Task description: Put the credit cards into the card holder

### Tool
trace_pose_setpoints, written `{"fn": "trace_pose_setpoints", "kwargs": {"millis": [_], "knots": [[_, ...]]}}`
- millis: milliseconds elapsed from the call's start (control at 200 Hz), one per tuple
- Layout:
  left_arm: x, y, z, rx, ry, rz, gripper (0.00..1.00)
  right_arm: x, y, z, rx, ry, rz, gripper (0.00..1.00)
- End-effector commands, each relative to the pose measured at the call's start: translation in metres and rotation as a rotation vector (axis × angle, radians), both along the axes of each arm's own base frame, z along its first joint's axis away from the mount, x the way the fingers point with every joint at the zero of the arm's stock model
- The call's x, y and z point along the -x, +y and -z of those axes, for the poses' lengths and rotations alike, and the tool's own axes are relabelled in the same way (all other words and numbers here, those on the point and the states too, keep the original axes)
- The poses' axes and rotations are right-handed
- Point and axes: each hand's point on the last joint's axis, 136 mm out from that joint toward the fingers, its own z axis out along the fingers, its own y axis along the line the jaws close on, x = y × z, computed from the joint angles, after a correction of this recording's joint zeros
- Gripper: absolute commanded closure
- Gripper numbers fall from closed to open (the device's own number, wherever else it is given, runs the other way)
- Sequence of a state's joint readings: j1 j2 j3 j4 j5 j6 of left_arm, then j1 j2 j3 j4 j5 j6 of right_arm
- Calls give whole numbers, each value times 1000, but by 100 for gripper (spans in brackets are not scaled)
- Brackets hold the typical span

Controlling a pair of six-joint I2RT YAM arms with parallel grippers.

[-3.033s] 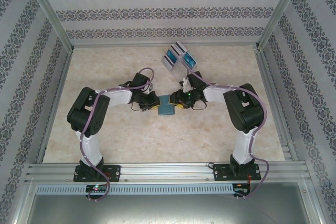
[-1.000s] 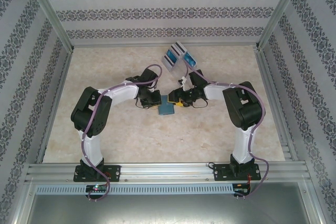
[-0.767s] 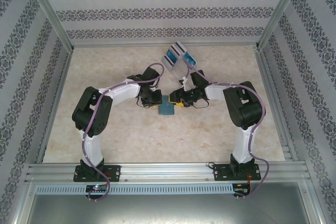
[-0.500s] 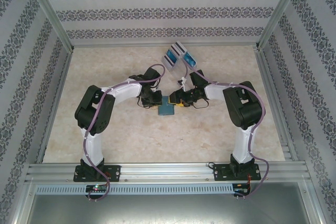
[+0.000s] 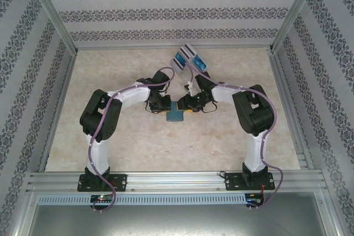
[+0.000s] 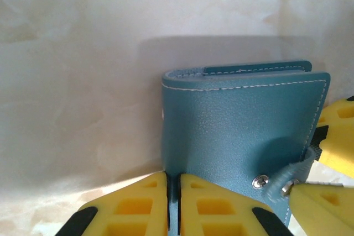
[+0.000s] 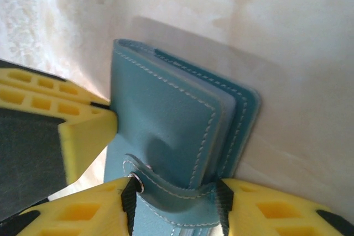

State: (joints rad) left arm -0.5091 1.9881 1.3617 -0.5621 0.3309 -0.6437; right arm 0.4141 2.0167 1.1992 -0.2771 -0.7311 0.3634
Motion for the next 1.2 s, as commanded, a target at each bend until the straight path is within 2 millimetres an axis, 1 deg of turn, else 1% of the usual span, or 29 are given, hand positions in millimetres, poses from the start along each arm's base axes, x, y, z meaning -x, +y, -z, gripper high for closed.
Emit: {"fn": "trace_pose_setpoints", "kwargs": {"millis": [0, 80, 165, 245, 305, 460, 595, 704, 769, 824, 874, 939, 1034, 1079, 1129, 1194], "knots": [[6, -27, 3, 50, 12, 44, 88, 44, 0, 56, 160, 128, -84, 55], [6, -28, 2, 53, 8, 45, 88, 45, 0, 56, 162, 135, -88, 59], [5, -28, 3, 54, 9, 44, 88, 46, -1, 56, 178, 137, -101, 59], [5, -29, 3, 58, 7, 40, 89, 48, -3, 54, 197, 134, -116, 61], [4, -29, 3, 60, 6, 39, 89, 49, -1, 52, 188, 138, -127, 61], [3, -30, 3, 63, 0, 37, 89, 48, 10, 41, 113, 148, -152, 56], [5, -27, 5, 52, 1, 34, 90, 43, 12, 25, 46, 151, -146, 55], [4, -28, 7, 50, 0, 31, 90, 39, 10, 19, 14, 160, -139, 55], [3, -28, 7, 50, -3, 28, 90, 37, 8, 18, -10, 175, -122, 55], [3, -27, 7, 45, -2, 31, 90, 34, 6, 12, -41, 175, -101, 55], [3, -25, 7, 33, -3, 32, 91, 29, 0, 7, -53, 165, -66, 55], [3, -23, 6, 25, -7, 34, 92, 21, -11, 1, -46, 146, -22, 50], [1, -21, 4, 14, -14, 36, 92, 10, -29, -5, 0, 97, 33, 49], [1, -21, 4, 13, -15, 37, 92, 10, -31, -7, 15, 73, 32, 50], [0, -21, 4, 14, -16, 38, 92, 10, -29, -9, 3, 57, 24, 52], [0, -22, 4, 12, -16, 36, 93, 10, -31, -5, 27, 30, 27, 54]]}}
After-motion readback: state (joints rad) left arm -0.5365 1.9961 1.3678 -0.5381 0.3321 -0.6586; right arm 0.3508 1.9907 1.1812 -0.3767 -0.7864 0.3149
